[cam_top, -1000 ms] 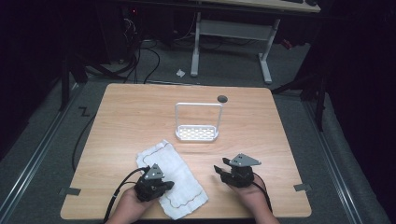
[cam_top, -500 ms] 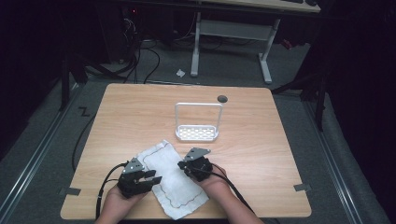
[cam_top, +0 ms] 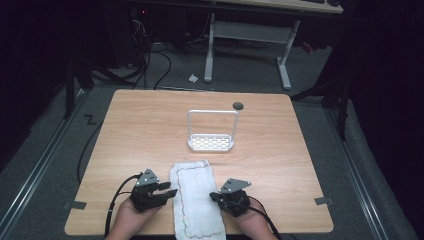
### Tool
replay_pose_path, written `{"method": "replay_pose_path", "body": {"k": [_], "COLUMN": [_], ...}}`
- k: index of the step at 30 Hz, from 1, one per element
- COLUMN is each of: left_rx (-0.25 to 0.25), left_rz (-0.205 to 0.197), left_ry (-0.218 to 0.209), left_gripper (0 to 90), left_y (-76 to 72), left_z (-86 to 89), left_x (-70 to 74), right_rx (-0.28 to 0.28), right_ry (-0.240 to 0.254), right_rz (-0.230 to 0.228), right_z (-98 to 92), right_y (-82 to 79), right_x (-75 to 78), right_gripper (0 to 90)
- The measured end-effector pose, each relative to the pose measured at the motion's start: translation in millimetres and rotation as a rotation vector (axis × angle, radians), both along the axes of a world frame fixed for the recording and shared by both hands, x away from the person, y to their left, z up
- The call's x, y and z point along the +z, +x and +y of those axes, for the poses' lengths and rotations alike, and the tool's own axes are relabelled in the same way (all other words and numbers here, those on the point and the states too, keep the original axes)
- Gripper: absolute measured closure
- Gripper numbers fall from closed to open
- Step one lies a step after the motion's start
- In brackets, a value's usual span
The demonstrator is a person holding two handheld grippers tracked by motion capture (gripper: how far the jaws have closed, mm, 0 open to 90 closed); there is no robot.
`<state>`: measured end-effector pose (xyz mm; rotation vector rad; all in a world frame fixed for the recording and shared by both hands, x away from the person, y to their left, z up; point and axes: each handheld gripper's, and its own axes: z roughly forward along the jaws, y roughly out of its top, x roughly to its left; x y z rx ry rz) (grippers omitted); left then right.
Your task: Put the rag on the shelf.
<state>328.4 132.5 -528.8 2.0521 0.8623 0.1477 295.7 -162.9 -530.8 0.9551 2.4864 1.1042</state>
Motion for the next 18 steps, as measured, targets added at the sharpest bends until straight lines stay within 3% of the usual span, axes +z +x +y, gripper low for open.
{"method": "replay_pose_path", "body": {"k": [3, 5, 7, 10, 11, 12, 13, 16, 18], "left_rx": [-0.04, -0.06, -0.058, -0.051, -0.067, -0.062, -0.077, -0.146, -0.147], "left_rz": [-0.032, -0.057, -0.053, -0.038, -0.042, -0.01, -0.003, -0.021, -0.044], "left_ry": [0.02, 0.052, 0.094, 0.084, 0.096, 0.054, 0.047, 0.07, 0.089], "left_gripper": [57.5, 57.7, 58.7, 59.5, 59.6, 60.4, 60.8, 60.3, 59.9], "left_y": [-3.4, -6.0, -4.6, -5.9, -5.4, -9.0, -11.4, -14.9, -16.9], "left_z": [-8.3, -19.6, -25.1, -27.5, -26.3, -28.7, -29.7, -34.0, -37.5], "left_x": [0.9, 0.6, -2.3, -4.3, -3.6, -4.6, -4.9, -4.4, -1.9], "right_rx": [-0.017, -0.028, -0.032, -0.048, -0.045, -0.041, -0.038, -0.022, -0.021], "right_ry": [0.054, 0.056, 0.028, -0.026, -0.01, -0.007, -0.007, -0.023, -0.017], "right_rz": [-0.046, -0.062, -0.062, -0.03, -0.029, -0.026, -0.015, -0.015, -0.016], "right_z": [-3.4, 1.7, 9.7, 14.3, 12.6, 10.2, 7.6, -2.4, -9.4], "right_y": [-0.6, 12.2, 31.9, 48.4, 48.5, 46.9, 43.5, 27.6, 18.9], "right_x": [9.0, 11.7, 8.7, -0.9, -3.0, -3.0, -2.3, -1.4, -1.9], "right_gripper": [83.2, 81.9, 82.3, 84.1, 84.3, 84.3, 84.3, 84.3, 84.1]}}
